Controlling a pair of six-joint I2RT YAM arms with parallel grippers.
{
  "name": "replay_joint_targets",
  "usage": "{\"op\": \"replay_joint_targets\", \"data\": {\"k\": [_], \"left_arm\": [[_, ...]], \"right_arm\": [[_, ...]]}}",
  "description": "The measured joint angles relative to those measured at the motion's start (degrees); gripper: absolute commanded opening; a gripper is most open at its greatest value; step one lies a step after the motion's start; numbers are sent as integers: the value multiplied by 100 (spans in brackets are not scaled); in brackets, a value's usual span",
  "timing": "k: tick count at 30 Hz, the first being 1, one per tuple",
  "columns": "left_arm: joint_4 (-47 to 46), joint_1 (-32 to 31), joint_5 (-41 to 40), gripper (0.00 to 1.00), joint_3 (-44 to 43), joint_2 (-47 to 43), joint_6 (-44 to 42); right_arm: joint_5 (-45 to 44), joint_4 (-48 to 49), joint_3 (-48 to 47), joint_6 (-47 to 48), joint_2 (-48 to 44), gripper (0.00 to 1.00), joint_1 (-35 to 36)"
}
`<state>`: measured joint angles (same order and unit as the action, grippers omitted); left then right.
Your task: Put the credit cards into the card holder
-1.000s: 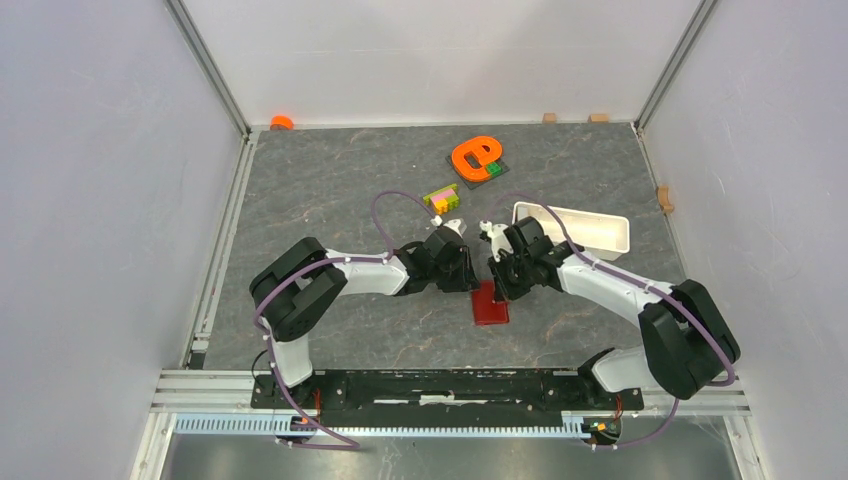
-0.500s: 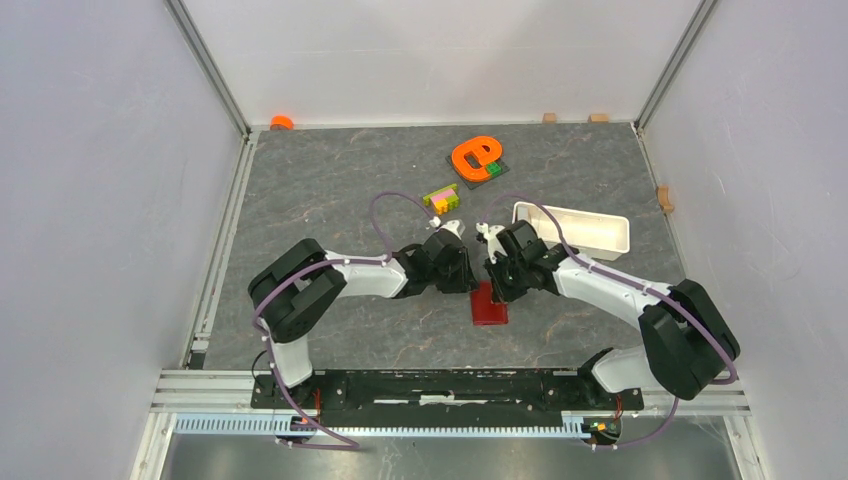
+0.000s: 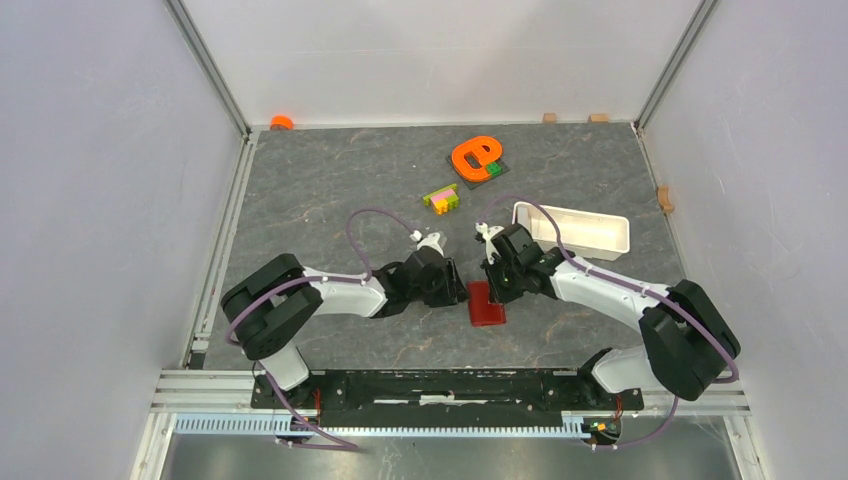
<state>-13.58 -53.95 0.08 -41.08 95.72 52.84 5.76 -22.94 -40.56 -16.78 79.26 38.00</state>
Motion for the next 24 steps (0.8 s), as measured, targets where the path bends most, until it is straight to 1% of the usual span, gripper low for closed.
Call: {"op": "replay_joint_targets", "data": {"k": [4, 7, 9, 18, 24], "left_arm": [[-308, -127, 46, 45, 79, 83, 216], [-734, -190, 168, 41, 129, 264, 402], [-925, -216, 197, 36, 131, 369, 476], [-927, -219, 129, 27, 127, 428, 520], [-876, -262, 11, 25, 107, 428, 520]], "right_arm": [[-59, 7, 7, -55, -13, 0, 37], [-92, 7, 9, -81, -26, 0, 87], [-153, 15, 20, -98, -46, 0, 140], [-389, 22, 24, -146, -55, 0, 302], [-575, 31, 17, -199, -46, 0, 439]]}}
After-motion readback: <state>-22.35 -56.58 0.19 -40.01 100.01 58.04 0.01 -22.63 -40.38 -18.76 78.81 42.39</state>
